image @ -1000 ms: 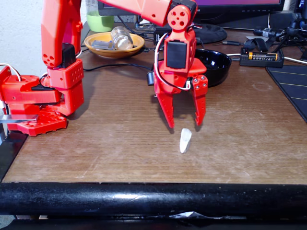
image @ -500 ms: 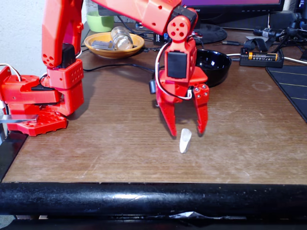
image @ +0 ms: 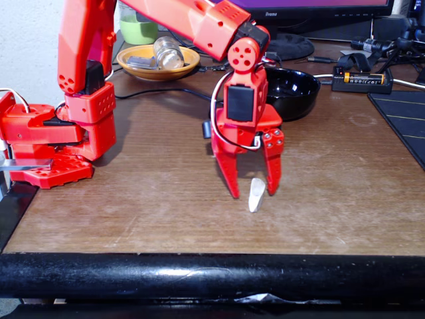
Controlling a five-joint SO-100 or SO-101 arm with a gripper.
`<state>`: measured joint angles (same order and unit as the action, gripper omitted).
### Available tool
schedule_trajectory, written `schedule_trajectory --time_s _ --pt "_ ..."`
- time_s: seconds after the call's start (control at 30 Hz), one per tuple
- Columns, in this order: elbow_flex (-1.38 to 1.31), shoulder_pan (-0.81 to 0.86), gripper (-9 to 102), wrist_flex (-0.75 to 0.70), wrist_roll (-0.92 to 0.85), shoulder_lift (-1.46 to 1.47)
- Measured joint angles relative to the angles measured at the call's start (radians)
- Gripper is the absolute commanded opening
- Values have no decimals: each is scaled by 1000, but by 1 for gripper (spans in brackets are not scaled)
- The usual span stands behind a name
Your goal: Ramasse la gomme et mets-la dans le bol.
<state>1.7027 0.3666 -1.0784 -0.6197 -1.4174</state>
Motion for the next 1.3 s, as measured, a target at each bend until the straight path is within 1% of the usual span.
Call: schedule_trajectory --time_s 0.07,0.13,0.23,0.5,0.53,0.57,0.63,1.0,1.13,1.3 --pt "17 0 19 -8 -6 0" --pt "34 0 19 26 -12 0" --pt "51 0 19 38 -12 0" --pt "52 0 18 49 -15 0" --pt "52 -2 16 49 -15 0" --pt "52 -2 10 49 -15 0" --pt "52 -2 -6 57 -15 0" --pt "63 14 -6 46 -14 -11" --pt "91 -15 -6 -9 12 -91" --pt "126 -141 -6 -147 61 -318"
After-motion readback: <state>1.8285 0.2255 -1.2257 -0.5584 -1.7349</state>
